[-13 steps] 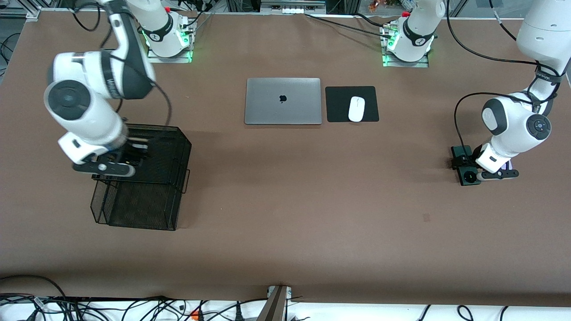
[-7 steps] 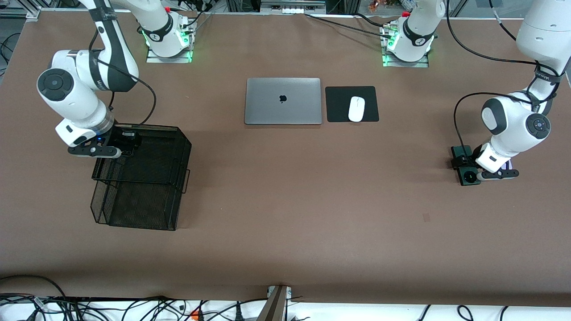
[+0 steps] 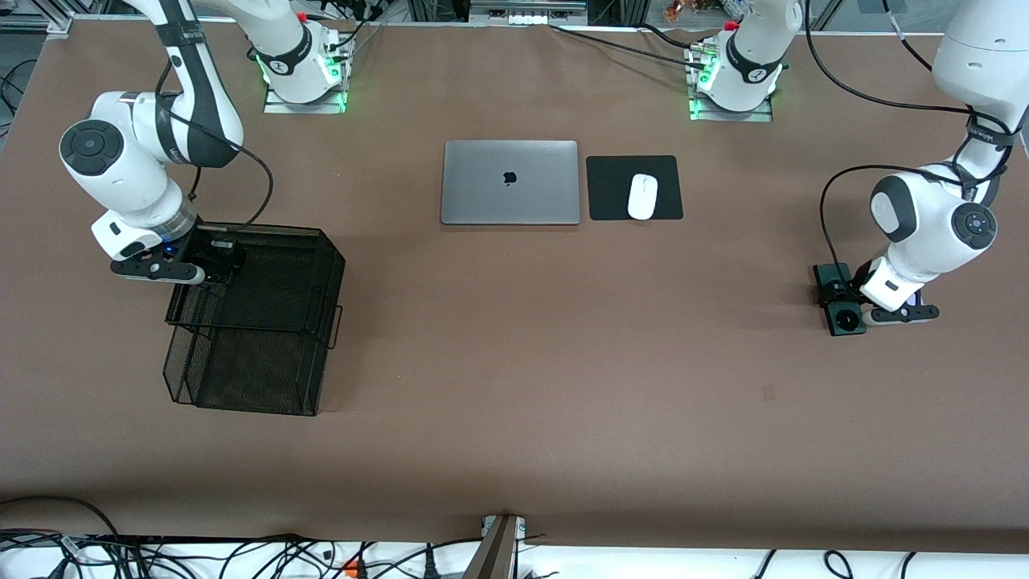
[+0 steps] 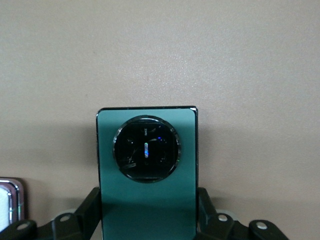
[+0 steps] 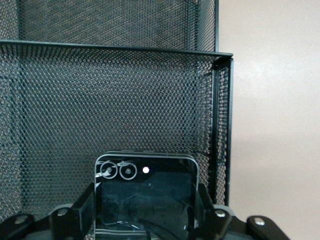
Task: Place phones with both arms
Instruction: 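Carry the flip phone to the basket while the left gripper grasps the green phone, then lower the flip phone into the basket while the left gripper lifts the green phone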
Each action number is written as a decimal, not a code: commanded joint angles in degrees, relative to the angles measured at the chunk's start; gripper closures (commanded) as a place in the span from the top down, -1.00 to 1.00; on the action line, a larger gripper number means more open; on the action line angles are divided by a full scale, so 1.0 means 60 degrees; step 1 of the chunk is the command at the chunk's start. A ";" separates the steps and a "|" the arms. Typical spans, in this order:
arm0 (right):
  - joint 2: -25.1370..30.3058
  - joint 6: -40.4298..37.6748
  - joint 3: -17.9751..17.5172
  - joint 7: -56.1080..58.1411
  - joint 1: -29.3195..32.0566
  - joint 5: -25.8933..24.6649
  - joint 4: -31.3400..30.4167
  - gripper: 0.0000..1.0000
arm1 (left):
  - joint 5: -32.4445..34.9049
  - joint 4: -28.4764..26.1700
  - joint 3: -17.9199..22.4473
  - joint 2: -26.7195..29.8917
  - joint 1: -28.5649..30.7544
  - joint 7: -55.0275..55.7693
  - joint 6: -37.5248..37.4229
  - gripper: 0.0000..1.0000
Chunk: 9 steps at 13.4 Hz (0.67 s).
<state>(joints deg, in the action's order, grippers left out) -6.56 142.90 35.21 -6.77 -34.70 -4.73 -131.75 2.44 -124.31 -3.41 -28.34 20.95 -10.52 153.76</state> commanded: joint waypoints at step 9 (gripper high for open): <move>-0.0416 0.1130 0.0094 0.0060 -0.0077 0.0642 -0.0074 0.77 | -0.0187 0.2128 -0.0645 -0.0198 -0.0078 0.0681 -0.2788 -1.00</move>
<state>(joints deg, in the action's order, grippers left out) -9.64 148.59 35.23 -6.78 -34.70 -1.84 -131.95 2.42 -114.61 -5.01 -29.21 20.92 -9.26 140.21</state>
